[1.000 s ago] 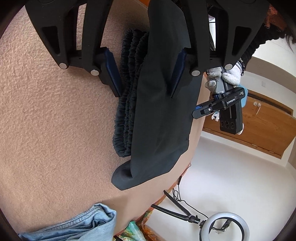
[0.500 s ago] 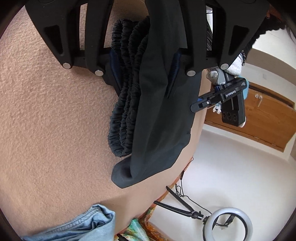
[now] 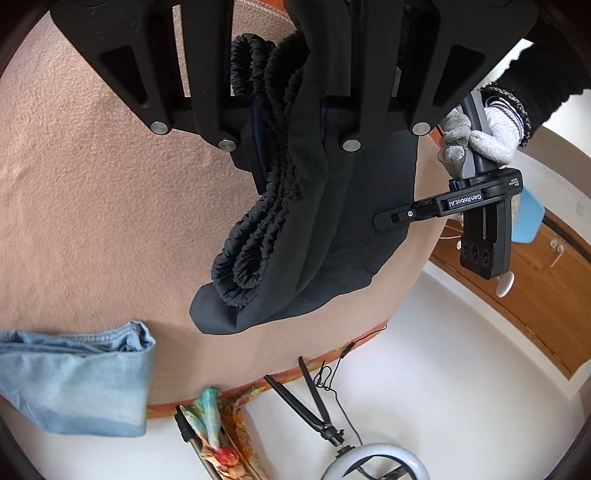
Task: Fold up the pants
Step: 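Lift the dark pants with the right tool while the left tool grasps them, then carry the dark pants with both tools onto the light-blue jeans stack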
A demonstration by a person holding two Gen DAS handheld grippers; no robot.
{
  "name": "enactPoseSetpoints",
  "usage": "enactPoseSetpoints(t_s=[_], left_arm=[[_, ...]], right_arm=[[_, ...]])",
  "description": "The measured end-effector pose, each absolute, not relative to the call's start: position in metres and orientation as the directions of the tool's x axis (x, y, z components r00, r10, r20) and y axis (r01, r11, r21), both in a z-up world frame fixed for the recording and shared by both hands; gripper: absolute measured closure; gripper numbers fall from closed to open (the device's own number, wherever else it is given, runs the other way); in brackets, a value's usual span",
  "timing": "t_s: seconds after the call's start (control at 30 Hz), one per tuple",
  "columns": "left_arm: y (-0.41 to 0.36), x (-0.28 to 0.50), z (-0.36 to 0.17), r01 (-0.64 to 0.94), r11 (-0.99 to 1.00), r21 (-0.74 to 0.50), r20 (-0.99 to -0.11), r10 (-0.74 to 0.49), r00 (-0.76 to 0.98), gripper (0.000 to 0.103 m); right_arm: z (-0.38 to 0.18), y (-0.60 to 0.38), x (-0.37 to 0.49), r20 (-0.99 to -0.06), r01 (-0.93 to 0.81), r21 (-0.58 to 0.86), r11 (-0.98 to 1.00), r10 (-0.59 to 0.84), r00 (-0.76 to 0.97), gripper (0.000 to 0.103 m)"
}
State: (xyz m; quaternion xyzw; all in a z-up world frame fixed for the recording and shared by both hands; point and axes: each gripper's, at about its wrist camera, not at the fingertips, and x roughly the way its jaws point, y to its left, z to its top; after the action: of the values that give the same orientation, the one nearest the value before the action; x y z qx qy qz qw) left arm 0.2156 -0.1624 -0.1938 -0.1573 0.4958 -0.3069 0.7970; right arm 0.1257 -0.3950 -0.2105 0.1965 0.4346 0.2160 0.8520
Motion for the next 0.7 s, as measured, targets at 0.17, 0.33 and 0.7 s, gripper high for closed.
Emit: enactPoseSetpoints(t_s=[0.17,0.33,0.7], left_arm=[[-0.163,0.212,-0.187,0.340,0.762,-0.551,-0.683,-0.646,0.342,0.098],[-0.166,0.209,-0.171,0.360,0.745,-0.562,-0.646,-0.667,0.371,0.098],[-0.223,0.218,-0.167,0.424,0.701,-0.574,-0.615,-0.711,0.341,0.099]], right_arm=[[-0.196,-0.391,0.119,-0.663,-0.204,0.486,0.850,0.511,0.547,0.081],[-0.172,-0.402,0.107,-0.640,-0.211,0.459,0.863,0.486,0.596,0.081],[-0.144,-0.432,0.098,-0.649,-0.184,0.364,0.913,0.390,0.653,0.081]])
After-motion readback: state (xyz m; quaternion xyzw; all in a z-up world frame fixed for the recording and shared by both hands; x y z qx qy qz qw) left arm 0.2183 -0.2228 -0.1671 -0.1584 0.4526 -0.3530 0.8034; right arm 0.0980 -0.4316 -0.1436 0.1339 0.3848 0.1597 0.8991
